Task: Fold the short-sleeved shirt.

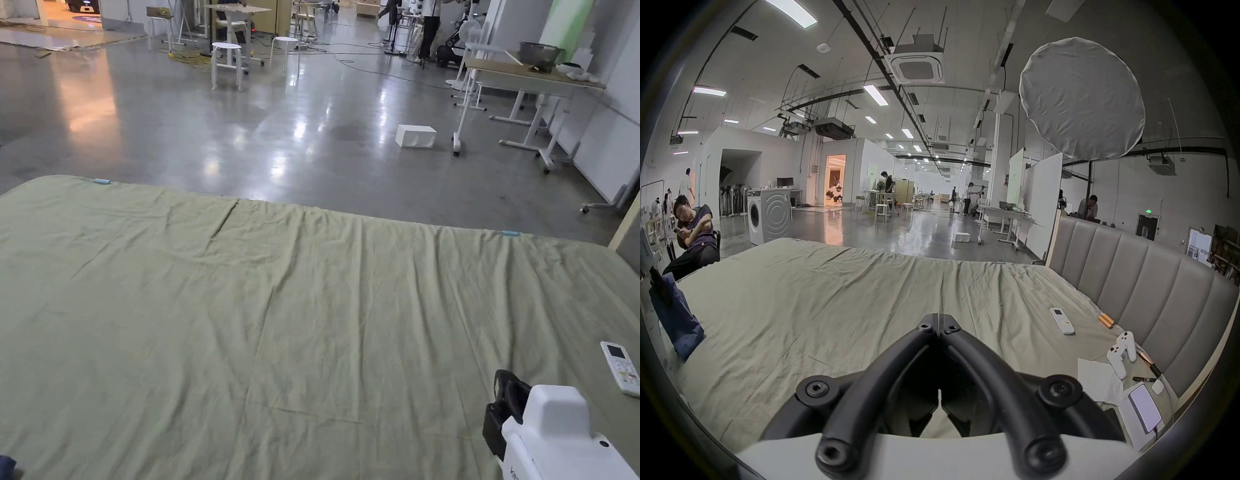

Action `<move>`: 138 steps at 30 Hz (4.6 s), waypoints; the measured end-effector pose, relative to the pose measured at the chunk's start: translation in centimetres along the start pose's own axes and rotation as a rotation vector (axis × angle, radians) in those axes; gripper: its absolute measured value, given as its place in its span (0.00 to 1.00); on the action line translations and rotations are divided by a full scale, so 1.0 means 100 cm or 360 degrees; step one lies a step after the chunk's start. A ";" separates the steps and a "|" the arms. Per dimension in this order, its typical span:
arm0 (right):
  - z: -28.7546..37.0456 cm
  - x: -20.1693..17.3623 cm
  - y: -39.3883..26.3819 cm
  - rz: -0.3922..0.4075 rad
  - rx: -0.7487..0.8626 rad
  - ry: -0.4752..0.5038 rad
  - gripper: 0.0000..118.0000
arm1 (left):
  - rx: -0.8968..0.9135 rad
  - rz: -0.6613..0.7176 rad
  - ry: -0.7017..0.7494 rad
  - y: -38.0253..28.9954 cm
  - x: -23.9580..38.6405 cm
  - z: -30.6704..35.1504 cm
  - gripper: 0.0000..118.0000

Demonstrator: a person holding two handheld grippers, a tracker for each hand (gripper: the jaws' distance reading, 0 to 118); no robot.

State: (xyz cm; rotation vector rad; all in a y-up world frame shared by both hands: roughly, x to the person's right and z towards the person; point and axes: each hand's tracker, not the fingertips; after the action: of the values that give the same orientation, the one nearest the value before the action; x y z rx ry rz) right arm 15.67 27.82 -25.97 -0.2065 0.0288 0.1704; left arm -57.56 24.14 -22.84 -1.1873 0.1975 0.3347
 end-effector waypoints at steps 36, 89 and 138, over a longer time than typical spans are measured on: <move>0.001 0.019 -0.012 -0.0127 -0.0008 -0.0065 0.00 | 0.1430 -0.0305 0.0018 -0.082 0.305 -0.011 0.53; 0.005 0.019 -0.019 -0.0187 0.0076 -0.0096 0.82 | 0.1630 -0.0454 -0.0020 -0.124 0.413 0.011 0.67; -0.017 0.010 0.012 -0.0449 -0.0313 -0.0040 1.00 | 0.1520 -0.0402 -0.0064 -0.116 0.400 0.004 0.77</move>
State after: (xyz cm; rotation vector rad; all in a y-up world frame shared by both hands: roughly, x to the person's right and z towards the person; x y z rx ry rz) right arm 16.44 28.81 -27.94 -0.4014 -0.0421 -0.1065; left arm -16.06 26.75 -25.58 -0.2520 0.1408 0.0163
